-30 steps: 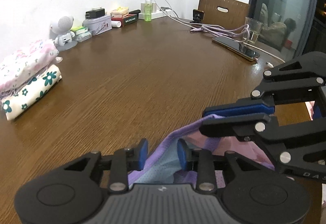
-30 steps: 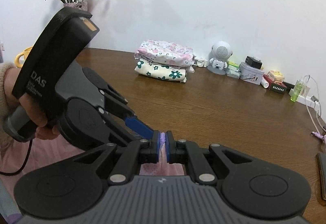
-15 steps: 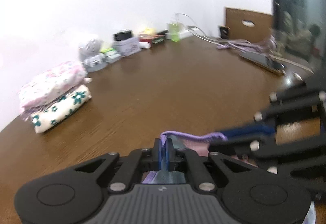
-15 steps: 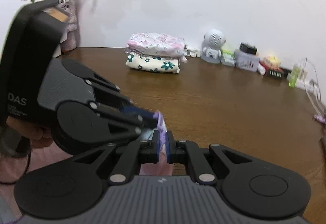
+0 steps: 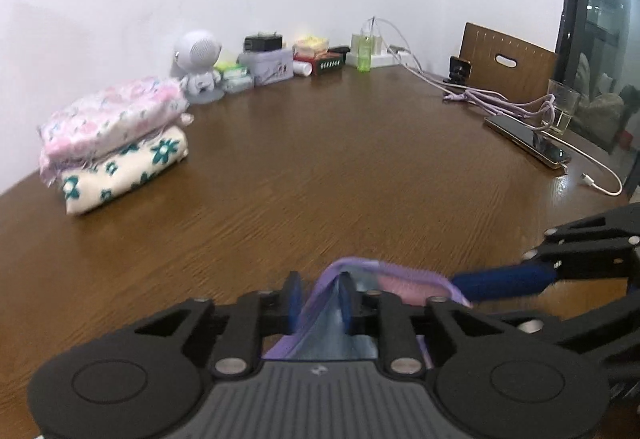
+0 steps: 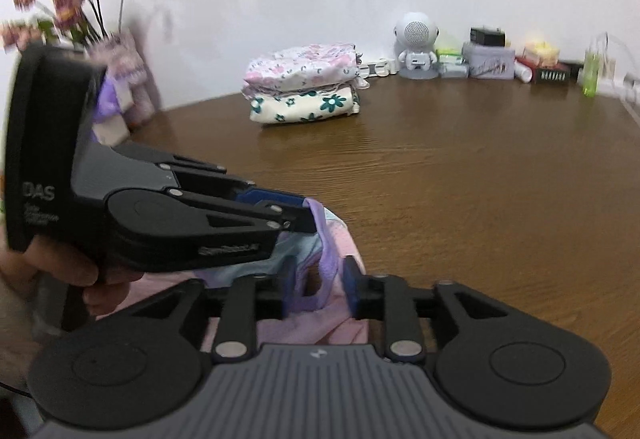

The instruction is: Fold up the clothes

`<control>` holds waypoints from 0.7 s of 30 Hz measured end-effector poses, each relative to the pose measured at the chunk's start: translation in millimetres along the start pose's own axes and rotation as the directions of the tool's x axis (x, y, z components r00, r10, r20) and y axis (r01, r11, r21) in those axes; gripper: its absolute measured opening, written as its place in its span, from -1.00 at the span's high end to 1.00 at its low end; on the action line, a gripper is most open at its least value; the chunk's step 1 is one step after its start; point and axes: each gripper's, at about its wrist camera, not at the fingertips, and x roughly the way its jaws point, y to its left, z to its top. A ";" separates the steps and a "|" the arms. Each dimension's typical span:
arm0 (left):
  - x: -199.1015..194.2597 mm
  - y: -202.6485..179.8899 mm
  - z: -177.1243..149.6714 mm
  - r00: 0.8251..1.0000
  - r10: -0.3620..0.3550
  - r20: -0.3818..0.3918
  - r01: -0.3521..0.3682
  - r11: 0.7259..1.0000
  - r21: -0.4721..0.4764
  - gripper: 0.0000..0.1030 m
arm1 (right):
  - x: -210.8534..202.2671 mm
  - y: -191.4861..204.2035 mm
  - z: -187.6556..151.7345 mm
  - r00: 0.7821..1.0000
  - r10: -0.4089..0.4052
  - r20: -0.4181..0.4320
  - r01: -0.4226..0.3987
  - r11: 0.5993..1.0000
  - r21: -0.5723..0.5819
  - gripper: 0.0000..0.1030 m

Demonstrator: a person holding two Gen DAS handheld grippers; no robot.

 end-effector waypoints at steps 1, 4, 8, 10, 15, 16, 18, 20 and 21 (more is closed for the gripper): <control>-2.6 3.9 -0.4 1.000 0.008 -0.013 -0.008 1.000 -0.010 0.51 | -4.8 -3.8 -0.6 1.000 0.022 0.001 -0.022 1.000 0.021 0.33; -9.8 14.7 -2.6 0.999 0.005 -0.033 -0.007 0.999 -0.046 0.51 | -14.5 -16.1 -4.1 0.998 0.058 -0.002 -0.058 0.995 0.077 0.33; -13.8 12.9 -6.0 0.998 -0.007 -0.063 0.005 1.000 -0.028 0.56 | -8.9 -26.0 -8.0 1.000 0.012 -0.005 -0.011 0.992 0.126 0.34; -13.7 7.6 -9.2 0.997 0.001 -0.083 0.000 1.000 0.007 0.64 | -2.7 -25.9 -6.0 1.000 0.023 0.007 -0.024 0.991 0.135 0.38; -5.0 3.4 -17.1 0.992 -0.001 -0.124 0.003 1.000 0.017 0.77 | 18.8 -6.4 0.3 0.999 0.046 -0.010 -0.045 0.998 0.043 0.77; -3.9 5.3 -17.7 0.992 -0.005 -0.124 0.006 1.000 0.006 0.76 | 23.4 -2.2 0.8 0.998 0.052 -0.022 -0.052 0.998 0.024 0.77; -6.0 9.5 -17.4 0.992 -0.016 -0.123 0.013 1.000 -0.018 0.76 | 25.5 -3.3 -0.6 0.998 0.060 -0.034 -0.058 0.997 0.041 0.77; -10.8 12.3 -16.6 0.994 -0.025 -0.110 0.022 0.999 -0.032 0.76 | 27.5 -4.3 -1.9 0.997 0.067 -0.046 -0.065 0.996 0.059 0.71; -14.3 12.7 -16.0 0.994 -0.035 -0.100 0.031 0.999 -0.034 0.76 | 27.5 -5.5 -2.4 0.996 0.072 -0.048 -0.068 0.995 0.070 0.67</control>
